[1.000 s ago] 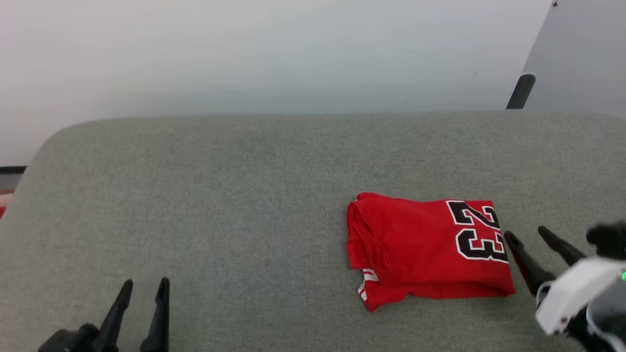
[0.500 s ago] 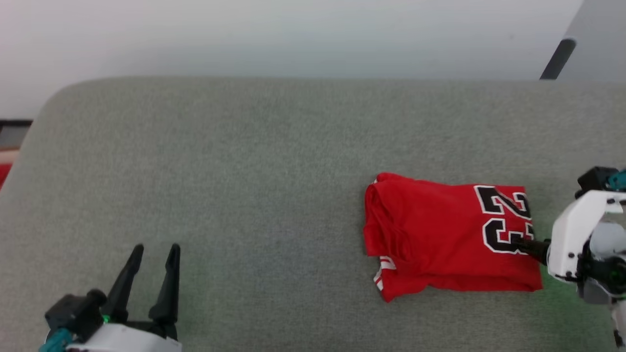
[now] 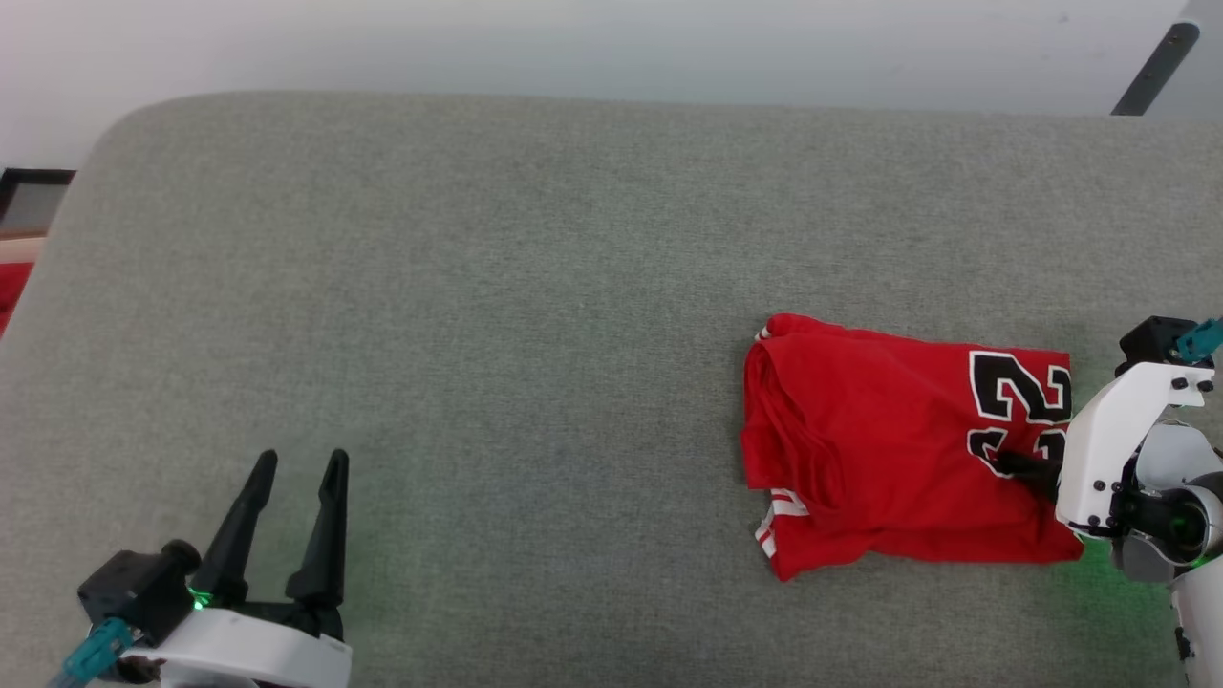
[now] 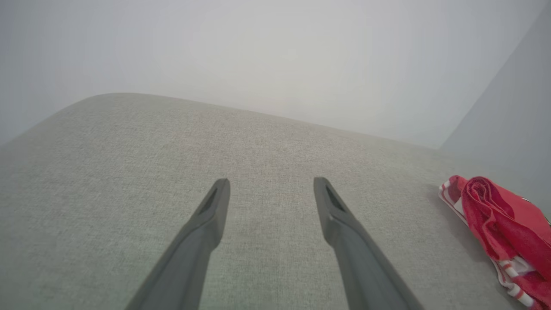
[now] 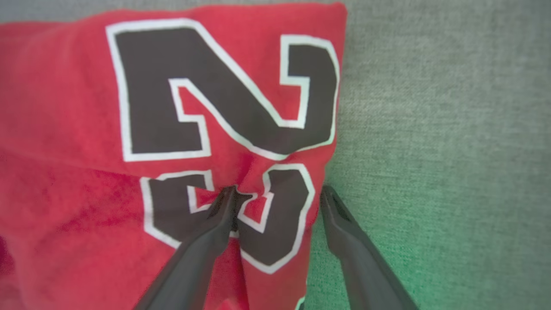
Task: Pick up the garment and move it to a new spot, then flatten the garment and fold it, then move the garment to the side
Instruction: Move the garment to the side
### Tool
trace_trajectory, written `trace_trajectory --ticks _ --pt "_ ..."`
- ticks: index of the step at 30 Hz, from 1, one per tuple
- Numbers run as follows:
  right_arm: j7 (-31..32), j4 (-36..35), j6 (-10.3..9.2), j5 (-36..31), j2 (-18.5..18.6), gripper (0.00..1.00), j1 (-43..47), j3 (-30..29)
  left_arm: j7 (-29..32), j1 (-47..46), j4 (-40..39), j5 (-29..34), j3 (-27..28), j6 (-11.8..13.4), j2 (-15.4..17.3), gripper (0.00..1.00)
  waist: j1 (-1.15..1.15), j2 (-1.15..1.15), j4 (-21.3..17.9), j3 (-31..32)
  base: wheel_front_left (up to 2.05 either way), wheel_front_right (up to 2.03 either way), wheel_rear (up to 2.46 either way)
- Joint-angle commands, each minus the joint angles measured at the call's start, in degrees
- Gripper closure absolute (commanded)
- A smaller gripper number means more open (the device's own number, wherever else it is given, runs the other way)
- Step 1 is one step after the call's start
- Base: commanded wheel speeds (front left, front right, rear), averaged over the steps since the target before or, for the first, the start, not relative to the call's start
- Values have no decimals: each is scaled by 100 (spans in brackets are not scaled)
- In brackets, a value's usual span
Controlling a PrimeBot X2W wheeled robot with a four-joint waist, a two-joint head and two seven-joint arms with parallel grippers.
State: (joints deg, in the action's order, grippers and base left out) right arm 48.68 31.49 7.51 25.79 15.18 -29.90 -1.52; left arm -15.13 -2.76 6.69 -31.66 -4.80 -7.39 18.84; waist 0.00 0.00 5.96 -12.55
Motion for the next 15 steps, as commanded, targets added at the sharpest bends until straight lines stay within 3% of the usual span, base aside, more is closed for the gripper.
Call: trace_trajectory --ticks 1,7,15 --pt "-45 212 -4 49 -219 100 267 80 5 -70 6 14 3 -15 0 0 0 0 -27 2 0 0 0" --pt "-699 -166 -8 309 -102 100 303 -154 5 -39 -95 62 -17 -15 -50 0 0 0 -272 74 0 0 0" --pt "-1125 -910 -5 654 212 100 668 -667 5 26 -262 229 128 -14 -64 0 0 0 -938 148 0 0 0"
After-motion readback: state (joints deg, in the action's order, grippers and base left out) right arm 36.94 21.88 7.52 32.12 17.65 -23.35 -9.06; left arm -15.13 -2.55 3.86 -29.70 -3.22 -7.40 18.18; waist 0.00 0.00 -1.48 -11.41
